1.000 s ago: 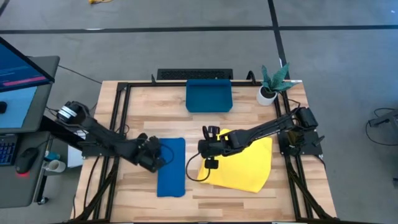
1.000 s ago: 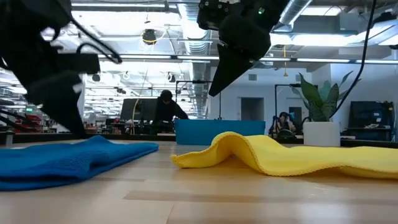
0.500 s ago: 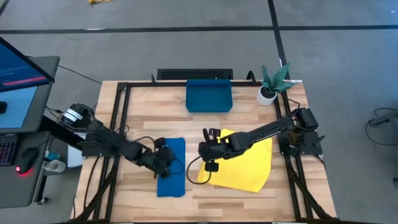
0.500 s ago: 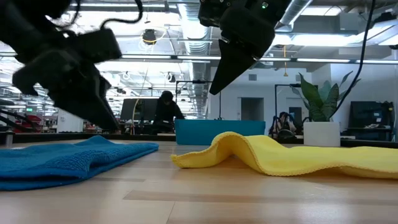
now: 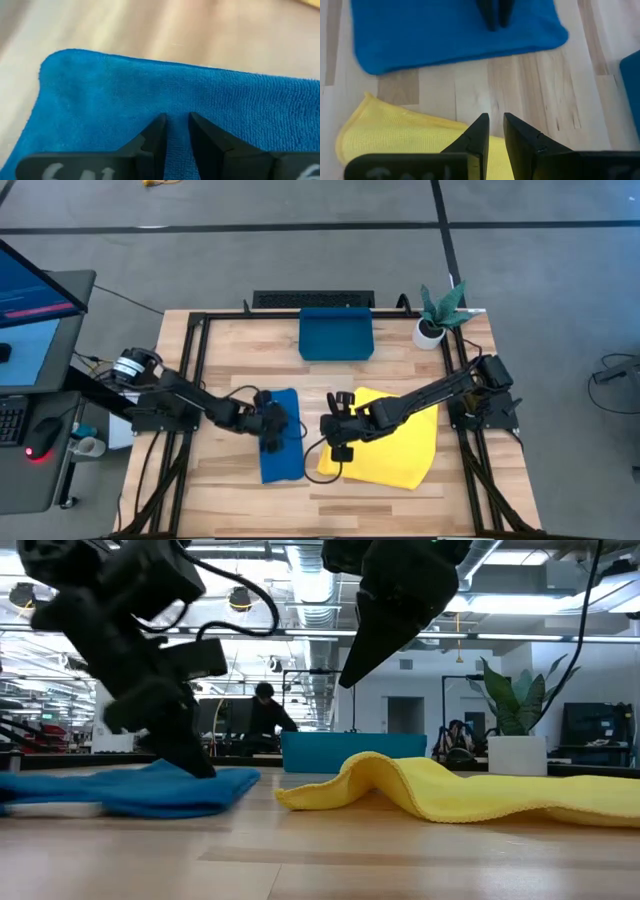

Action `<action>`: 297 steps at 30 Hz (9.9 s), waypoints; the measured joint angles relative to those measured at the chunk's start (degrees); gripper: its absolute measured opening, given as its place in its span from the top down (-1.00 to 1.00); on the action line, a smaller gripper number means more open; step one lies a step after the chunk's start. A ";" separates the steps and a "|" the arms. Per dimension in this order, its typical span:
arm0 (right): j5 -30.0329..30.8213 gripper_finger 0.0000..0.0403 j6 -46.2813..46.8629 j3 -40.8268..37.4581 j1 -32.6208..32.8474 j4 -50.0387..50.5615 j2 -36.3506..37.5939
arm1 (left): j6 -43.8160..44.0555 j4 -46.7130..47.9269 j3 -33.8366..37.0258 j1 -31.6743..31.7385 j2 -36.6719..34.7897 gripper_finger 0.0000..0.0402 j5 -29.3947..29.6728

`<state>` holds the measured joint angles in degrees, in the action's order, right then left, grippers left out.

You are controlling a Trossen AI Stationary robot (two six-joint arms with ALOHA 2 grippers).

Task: Roll microfiber towels into tight, uniform cylinder then place into a basket
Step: Roll the blue microfiber cloth

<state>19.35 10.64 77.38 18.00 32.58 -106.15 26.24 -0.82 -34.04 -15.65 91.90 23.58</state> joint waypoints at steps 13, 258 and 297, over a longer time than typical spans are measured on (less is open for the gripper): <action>0.22 0.60 -0.01 0.00 0.82 -0.02 0.00 | -6.48 1.49 0.09 2.88 -2.19 0.63 1.32; -22.29 0.92 6.51 -6.51 -3.41 -35.57 -13.20 | 14.08 9.52 -12.57 -25.43 7.56 0.01 6.42; -22.36 0.93 7.41 -6.51 -3.41 -34.38 -13.20 | 15.09 3.77 -7.72 -24.89 7.56 0.68 14.81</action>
<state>-3.01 18.06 70.87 14.59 -1.80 -119.35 41.33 2.96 -41.76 -40.54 99.46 38.39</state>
